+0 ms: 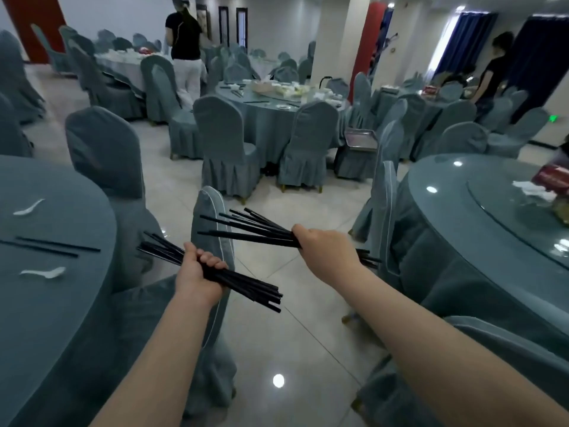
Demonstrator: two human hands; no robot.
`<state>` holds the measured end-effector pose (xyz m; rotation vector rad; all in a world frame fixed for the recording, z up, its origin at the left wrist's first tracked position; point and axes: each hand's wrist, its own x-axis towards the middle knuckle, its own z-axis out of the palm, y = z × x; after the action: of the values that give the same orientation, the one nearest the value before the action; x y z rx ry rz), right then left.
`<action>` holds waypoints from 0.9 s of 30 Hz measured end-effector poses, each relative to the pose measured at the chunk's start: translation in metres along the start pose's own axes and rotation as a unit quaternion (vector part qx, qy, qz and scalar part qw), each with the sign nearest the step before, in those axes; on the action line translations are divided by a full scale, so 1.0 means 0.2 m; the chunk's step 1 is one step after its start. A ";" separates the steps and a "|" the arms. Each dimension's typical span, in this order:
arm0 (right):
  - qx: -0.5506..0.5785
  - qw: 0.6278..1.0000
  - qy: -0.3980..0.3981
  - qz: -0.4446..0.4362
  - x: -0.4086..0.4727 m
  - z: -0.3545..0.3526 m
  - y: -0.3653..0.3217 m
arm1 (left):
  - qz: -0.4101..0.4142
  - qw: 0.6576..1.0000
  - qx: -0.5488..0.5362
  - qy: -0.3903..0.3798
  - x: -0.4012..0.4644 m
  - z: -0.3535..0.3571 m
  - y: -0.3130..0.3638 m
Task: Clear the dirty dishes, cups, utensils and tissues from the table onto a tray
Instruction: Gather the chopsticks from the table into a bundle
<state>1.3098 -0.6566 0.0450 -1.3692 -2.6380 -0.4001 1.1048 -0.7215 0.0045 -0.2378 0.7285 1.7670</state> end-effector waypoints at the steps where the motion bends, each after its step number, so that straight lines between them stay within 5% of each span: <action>1: -0.001 1.000 0.002 -0.003 0.09 0.01 0.05 | 0.005 1.000 -0.002 0.001 0.07 0.06 0.00; 8: 0.096 0.995 0.017 0.003 0.69 0.15 0.34 | 0.075 0.997 -0.030 0.012 0.52 0.39 0.08; 16: 0.132 0.987 0.002 -0.090 1.50 0.47 0.46 | 0.175 0.976 -0.108 0.073 0.97 0.53 0.21; 27: 0.241 0.914 -0.096 -0.310 2.21 0.50 -0.49 | 0.385 0.876 -0.219 0.193 0.85 0.21 0.75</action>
<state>0.9744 -0.3358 0.0409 -0.4257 -2.9939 0.3404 0.9187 -0.5848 0.0036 -0.6975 0.7461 2.6974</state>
